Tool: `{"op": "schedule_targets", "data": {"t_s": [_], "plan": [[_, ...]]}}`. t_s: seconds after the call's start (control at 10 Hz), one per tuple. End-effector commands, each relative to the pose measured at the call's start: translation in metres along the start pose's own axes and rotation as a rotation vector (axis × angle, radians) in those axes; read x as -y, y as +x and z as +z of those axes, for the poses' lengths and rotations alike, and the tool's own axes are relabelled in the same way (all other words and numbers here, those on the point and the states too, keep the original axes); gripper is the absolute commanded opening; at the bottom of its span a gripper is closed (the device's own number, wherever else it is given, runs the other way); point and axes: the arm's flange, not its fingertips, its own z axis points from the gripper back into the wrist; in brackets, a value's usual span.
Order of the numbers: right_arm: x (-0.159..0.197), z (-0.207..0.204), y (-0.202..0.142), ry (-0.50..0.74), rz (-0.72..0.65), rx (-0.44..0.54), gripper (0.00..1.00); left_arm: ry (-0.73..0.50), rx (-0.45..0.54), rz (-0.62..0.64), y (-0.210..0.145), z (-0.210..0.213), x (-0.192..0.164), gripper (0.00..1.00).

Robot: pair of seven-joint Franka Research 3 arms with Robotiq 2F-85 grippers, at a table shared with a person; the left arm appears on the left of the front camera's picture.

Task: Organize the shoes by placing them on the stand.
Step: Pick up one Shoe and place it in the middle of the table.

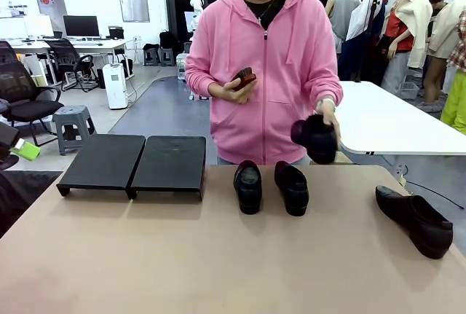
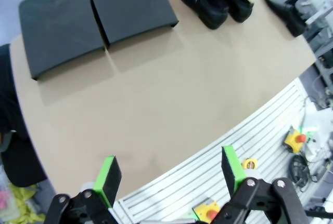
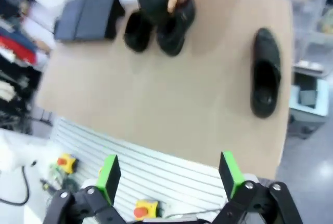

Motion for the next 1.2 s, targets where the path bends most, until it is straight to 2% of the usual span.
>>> {"op": "schedule_targets", "data": {"t_s": [0.0,0.2,0.3,0.5,0.6,0.7,0.9,1.1], "plan": [[0.003,-0.009,-0.008,-0.022,-0.033,0.056,1.00,-0.020,0.003,-0.005,0.000,0.001,-0.001,1.00],[0.002,-0.006,-0.008,-0.034,-0.015,0.080,1.00,-0.020,0.003,-0.005,0.000,0.001,-0.001,1.00],[-0.003,-0.011,-0.001,-0.009,0.011,0.057,1.00,-0.020,0.003,-0.005,0.000,0.001,-0.001,1.00],[-0.015,-0.038,0.022,0.000,0.112,-0.074,1.00,-0.020,0.003,-0.005,0.000,0.001,-0.001,1.00],[-0.007,-0.026,0.019,-0.005,0.081,-0.034,1.00,-0.020,0.003,-0.005,0.000,0.001,-0.001,1.00],[0.004,0.004,0.003,-0.042,0.007,0.057,1.00,-0.020,0.003,-0.005,0.000,0.001,-0.001,1.00],[0.012,0.045,-0.031,-0.122,-0.105,0.151,1.00,-0.020,0.003,-0.005,0.000,0.001,-0.001,1.00],[0.023,0.055,-0.049,-0.143,-0.193,0.239,1.00,-0.020,0.003,-0.005,0.000,0.001,-0.001,1.00]]}}
